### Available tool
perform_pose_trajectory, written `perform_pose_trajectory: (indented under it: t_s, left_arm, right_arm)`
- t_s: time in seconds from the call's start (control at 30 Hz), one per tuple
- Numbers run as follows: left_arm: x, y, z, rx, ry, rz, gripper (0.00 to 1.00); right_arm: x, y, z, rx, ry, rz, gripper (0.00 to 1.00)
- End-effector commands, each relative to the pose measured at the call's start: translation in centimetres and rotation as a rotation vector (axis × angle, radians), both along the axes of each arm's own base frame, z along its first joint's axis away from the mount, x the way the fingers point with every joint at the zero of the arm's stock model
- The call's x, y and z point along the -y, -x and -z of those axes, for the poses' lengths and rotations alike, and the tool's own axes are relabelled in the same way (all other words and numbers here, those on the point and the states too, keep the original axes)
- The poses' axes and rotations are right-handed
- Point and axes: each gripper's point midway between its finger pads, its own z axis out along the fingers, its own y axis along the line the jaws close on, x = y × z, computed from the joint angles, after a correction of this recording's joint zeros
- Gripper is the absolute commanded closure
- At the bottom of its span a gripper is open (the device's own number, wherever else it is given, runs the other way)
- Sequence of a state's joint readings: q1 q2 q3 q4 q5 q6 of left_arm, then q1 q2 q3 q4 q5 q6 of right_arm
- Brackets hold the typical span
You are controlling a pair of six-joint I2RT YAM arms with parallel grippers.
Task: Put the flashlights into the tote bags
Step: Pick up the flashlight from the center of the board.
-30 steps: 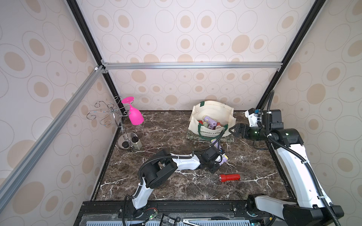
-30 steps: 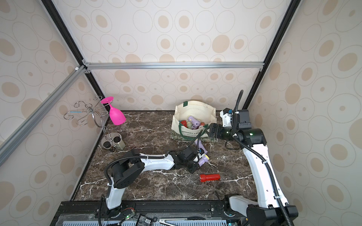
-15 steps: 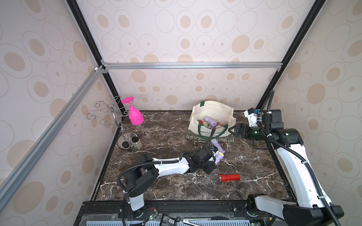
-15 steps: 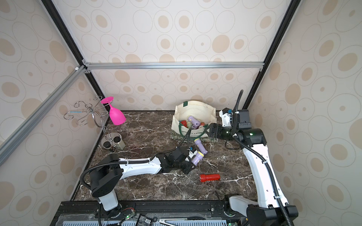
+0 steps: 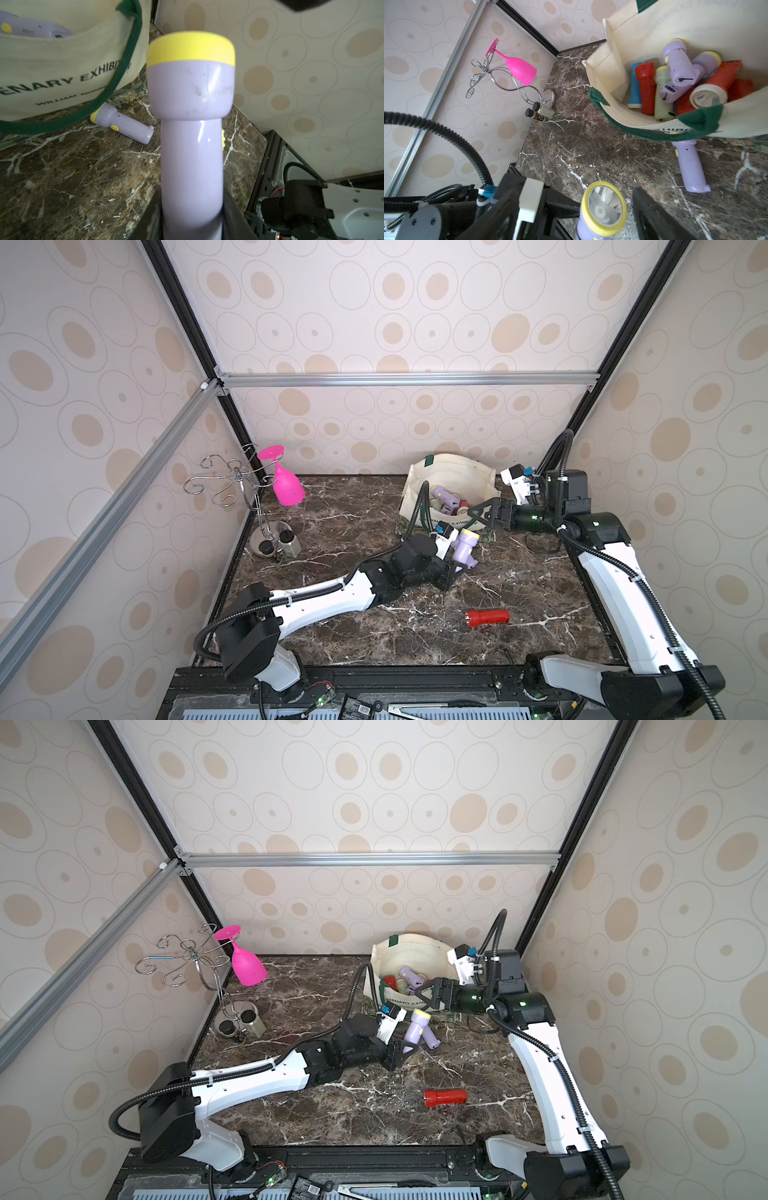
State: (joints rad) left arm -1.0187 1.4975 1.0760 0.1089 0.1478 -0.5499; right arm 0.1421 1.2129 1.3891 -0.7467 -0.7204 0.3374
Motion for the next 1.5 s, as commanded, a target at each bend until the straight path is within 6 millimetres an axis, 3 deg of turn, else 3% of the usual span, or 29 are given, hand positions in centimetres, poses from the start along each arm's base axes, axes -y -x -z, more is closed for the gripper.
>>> perform_pose_trajectory:
  t_s: [0.0, 0.17, 0.33, 0.5, 0.9, 1.1, 1.2, 1.3, 1.47]
  left_arm:
    - [-0.8, -1.1, -5.4, 0.048, 0.176, -0.048, 0.93]
    - [-1.5, -1.5, -7.3, 0.067, 0.239, -0.065, 0.93]
    - [-1.3, -1.7, -7.4, 0.064, 0.250, -0.062, 0.94]
    - [-1.3, -1.8, -8.1, 0.076, 0.275, -0.068, 0.94]
    - [-1.4, -2.0, -7.4, 0.062, 0.259, -0.072, 0.94]
    - [-1.8, -2.2, -6.6, 0.054, 0.247, -0.089, 0.93]
    - [-2.0, -2.4, -6.1, 0.042, 0.240, -0.095, 0.86]
    - [-1.9, -2.7, -6.1, 0.045, 0.228, -0.095, 0.79]
    - [-2.1, -3.2, -5.5, 0.044, 0.176, -0.108, 0.45]
  right_arm:
    - [-1.3, 0.1, -0.4, 0.003, -0.054, -0.063, 0.13]
    - [-2.6, 0.0, 0.2, -0.024, -0.070, -0.112, 0.14]
    - [-4.6, 0.2, 0.3, -0.032, -0.100, -0.180, 0.17]
    - [-5.3, -0.1, 0.5, -0.033, -0.098, -0.183, 0.25]
    - [-5.6, -0.2, 0.6, -0.029, -0.092, -0.191, 0.57]
    - [-5.7, -0.1, 1.0, -0.040, -0.081, -0.201, 0.88]
    - [-5.7, -0.3, 0.7, -0.033, -0.078, -0.199, 0.99]
    - [-5.5, -0.6, 0.2, -0.011, -0.069, -0.184, 1.00]
    - [-5.0, -0.9, -0.2, 0.015, -0.031, -0.157, 1.00]
